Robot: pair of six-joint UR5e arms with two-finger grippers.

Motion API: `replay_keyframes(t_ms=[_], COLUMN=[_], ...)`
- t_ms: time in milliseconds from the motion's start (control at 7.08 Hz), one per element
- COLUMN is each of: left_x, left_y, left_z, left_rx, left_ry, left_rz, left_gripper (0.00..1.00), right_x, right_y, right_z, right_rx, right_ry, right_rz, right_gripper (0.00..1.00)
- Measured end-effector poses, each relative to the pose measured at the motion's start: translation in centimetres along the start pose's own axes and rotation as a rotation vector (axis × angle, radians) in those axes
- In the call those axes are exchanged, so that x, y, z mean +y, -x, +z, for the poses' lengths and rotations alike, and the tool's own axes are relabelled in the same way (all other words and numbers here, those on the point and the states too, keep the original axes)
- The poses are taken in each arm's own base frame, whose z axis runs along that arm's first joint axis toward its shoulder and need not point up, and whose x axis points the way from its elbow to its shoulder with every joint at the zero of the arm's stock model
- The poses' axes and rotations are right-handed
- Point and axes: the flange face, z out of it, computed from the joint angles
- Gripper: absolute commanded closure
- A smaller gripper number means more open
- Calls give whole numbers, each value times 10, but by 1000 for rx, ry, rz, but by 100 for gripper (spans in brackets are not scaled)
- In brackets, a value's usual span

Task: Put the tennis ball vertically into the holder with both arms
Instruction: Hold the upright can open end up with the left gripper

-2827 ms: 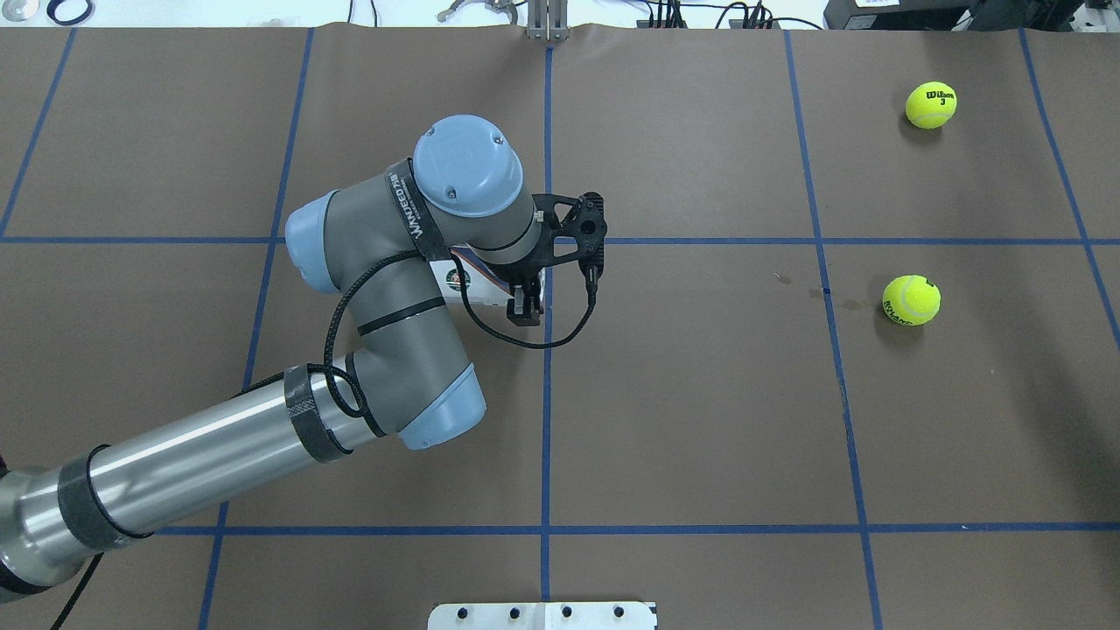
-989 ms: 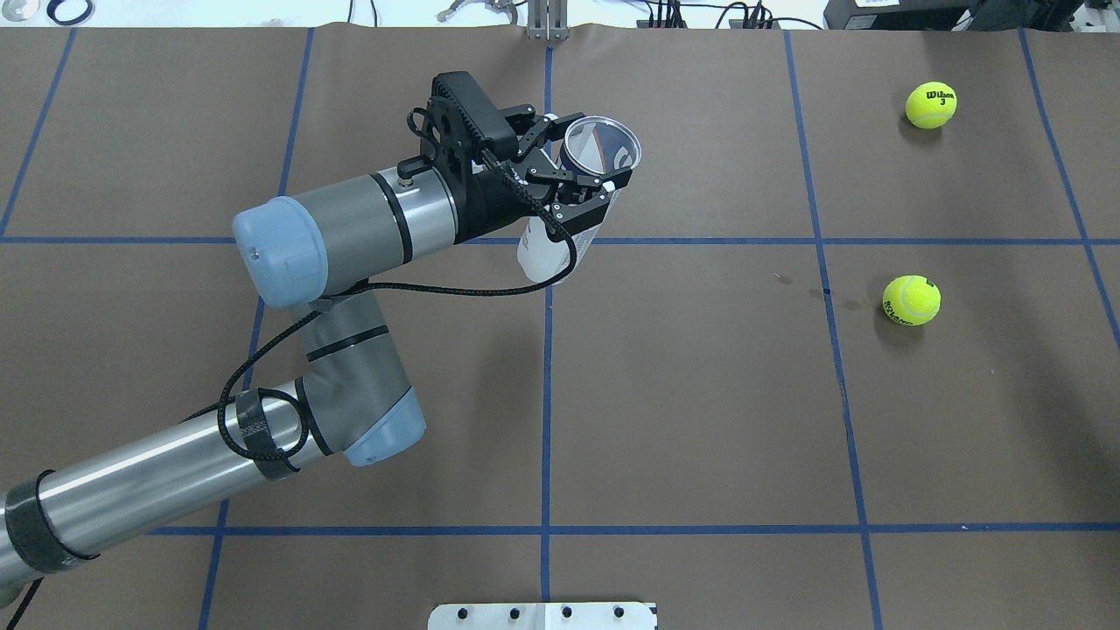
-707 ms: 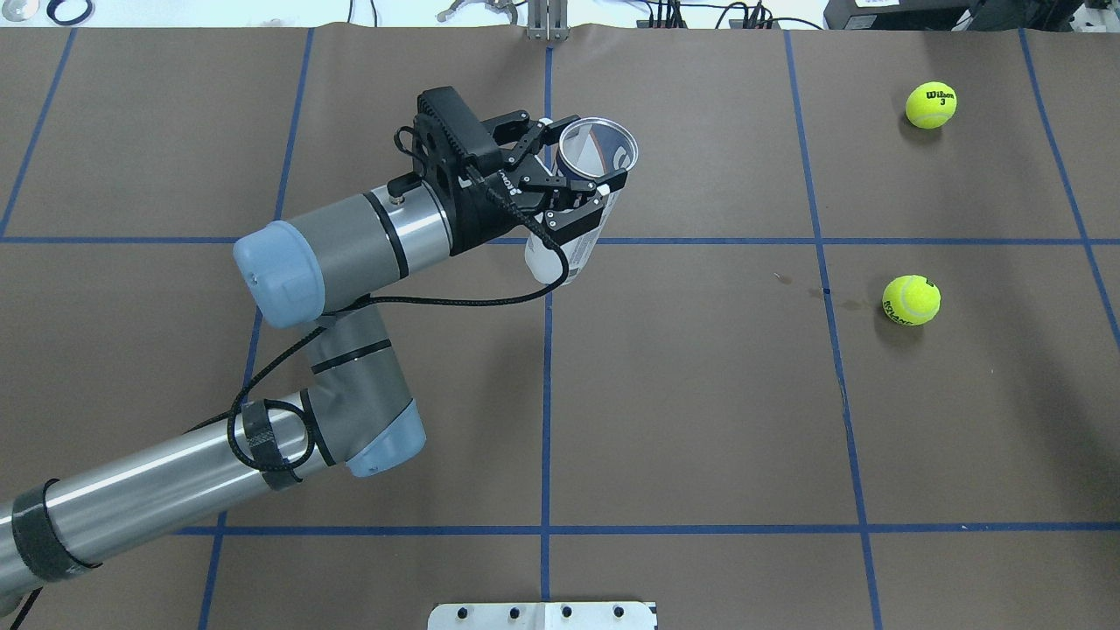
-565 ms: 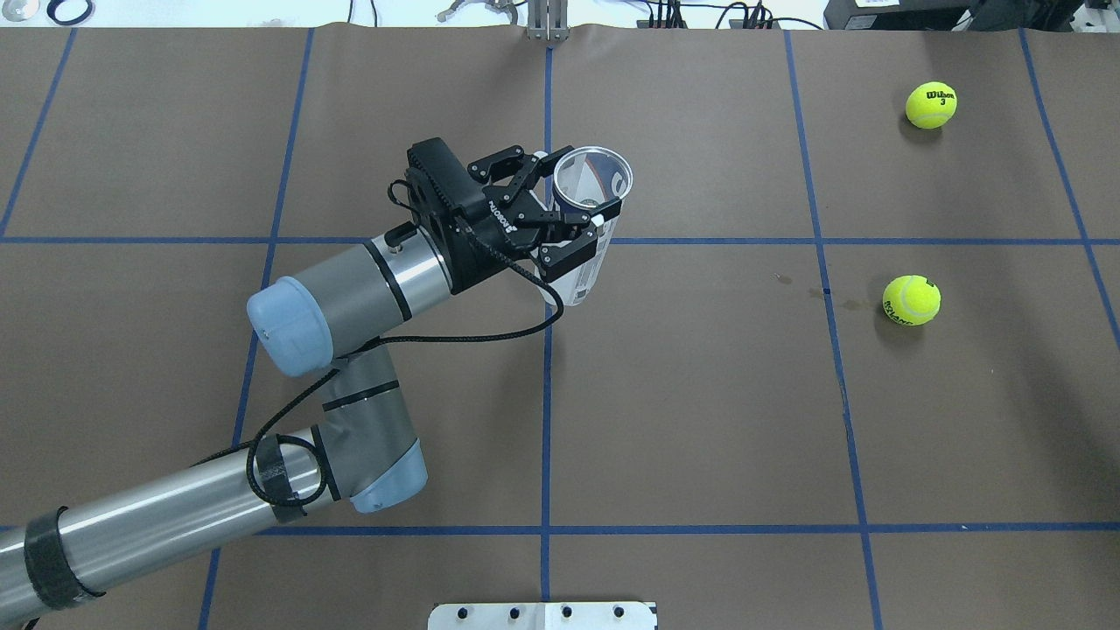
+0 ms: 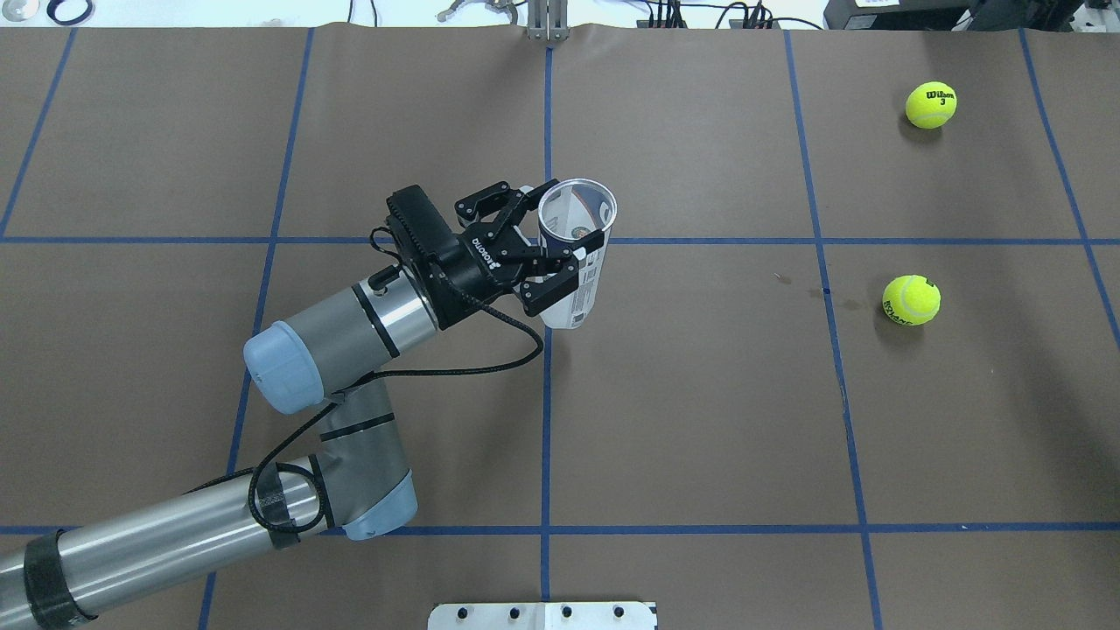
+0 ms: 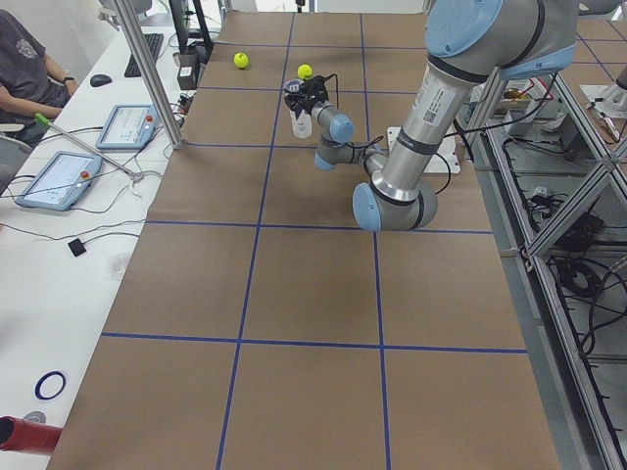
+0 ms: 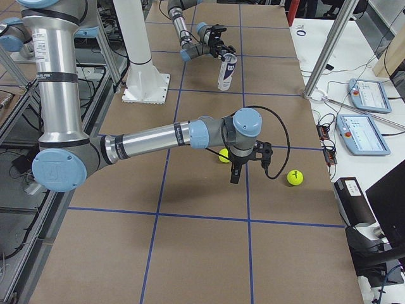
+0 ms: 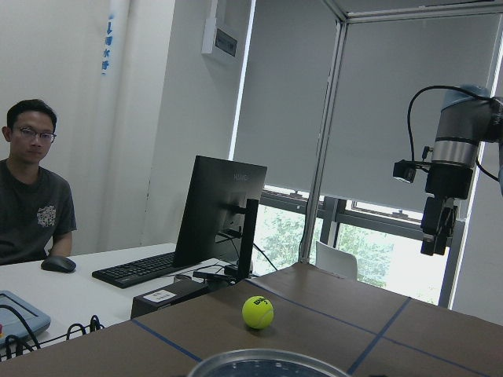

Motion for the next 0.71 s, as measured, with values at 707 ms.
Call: replay_keyframes(t_ms=[707], left_x=[31], left_y=[15], left_z=[-18], left_rx=[-17], left_ry=[-62], left_rz=[-15], left_gripper=[54], right_x=[-2], right_y=[4], right_z=[-2], right_rx=[-1], right_ry=[-3], right_rz=[-7], right_gripper=[0])
